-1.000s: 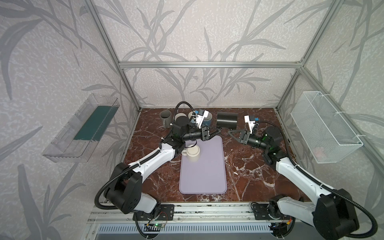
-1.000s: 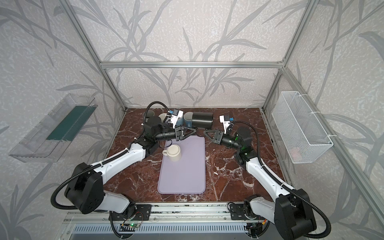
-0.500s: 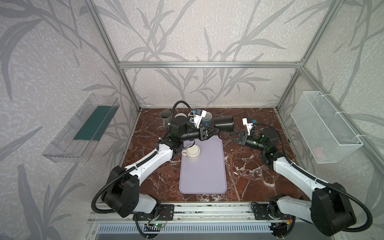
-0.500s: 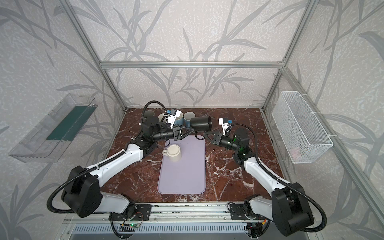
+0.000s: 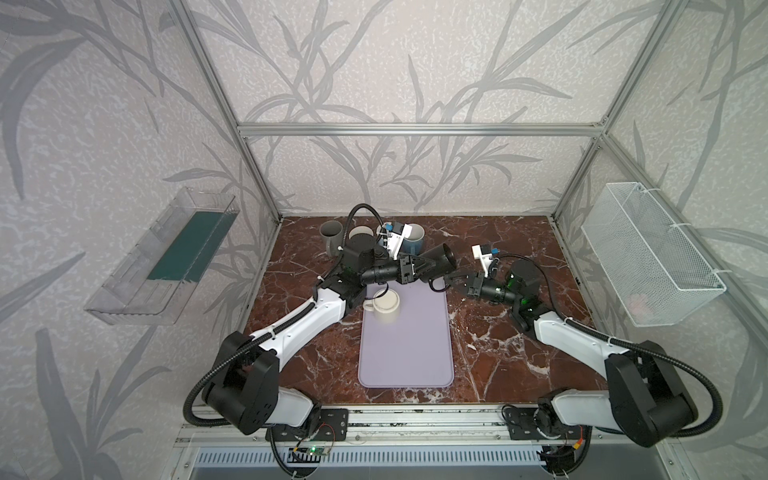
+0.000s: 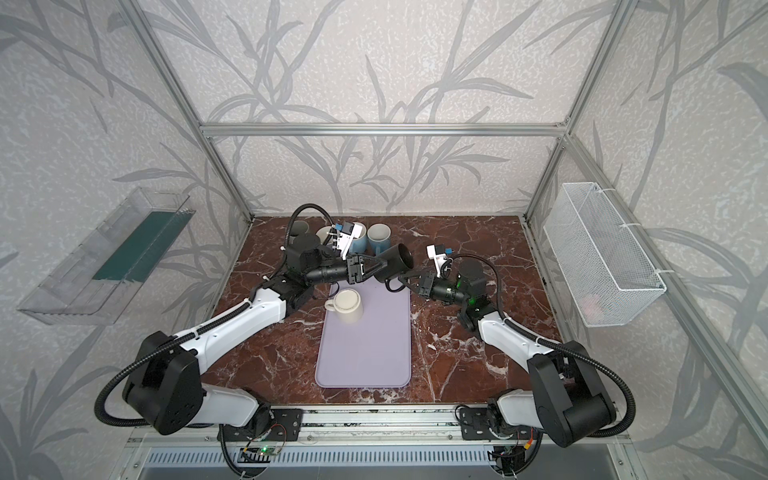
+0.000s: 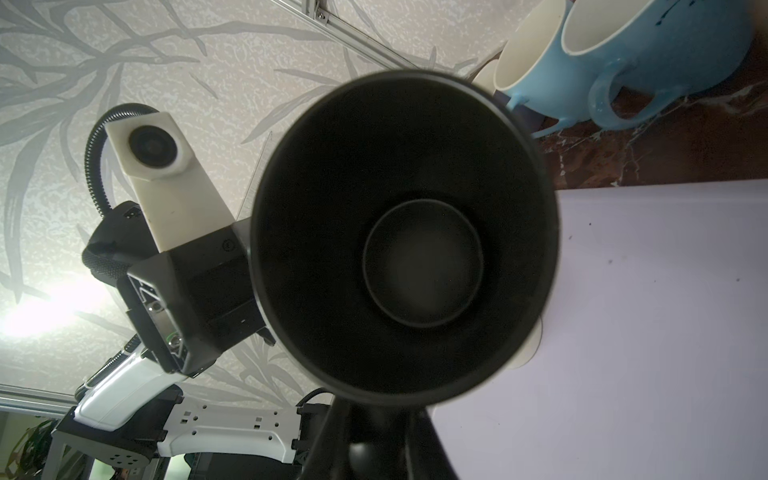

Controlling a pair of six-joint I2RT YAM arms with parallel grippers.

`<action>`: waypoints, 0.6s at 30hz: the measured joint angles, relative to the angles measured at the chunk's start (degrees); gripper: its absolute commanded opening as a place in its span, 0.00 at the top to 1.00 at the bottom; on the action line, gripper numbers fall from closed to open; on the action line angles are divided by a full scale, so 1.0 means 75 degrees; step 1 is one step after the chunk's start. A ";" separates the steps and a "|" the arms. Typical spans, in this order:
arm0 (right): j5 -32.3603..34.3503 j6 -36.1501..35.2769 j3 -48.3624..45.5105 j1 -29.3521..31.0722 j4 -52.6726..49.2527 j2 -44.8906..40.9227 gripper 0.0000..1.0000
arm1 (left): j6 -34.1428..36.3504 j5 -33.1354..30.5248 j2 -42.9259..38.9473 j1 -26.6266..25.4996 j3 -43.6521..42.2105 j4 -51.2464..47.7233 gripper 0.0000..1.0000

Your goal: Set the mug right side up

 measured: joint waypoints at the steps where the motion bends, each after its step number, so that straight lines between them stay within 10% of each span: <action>1: 0.0003 0.0003 -0.0026 0.0035 0.0044 0.0055 1.00 | 0.0015 -0.0006 0.0000 0.0000 0.0000 -0.0047 0.63; 18: 0.0484 -0.1381 0.0035 0.0184 -0.1096 0.0350 1.00 | 0.0644 -0.0370 -0.0207 0.0012 0.0003 -0.1218 0.64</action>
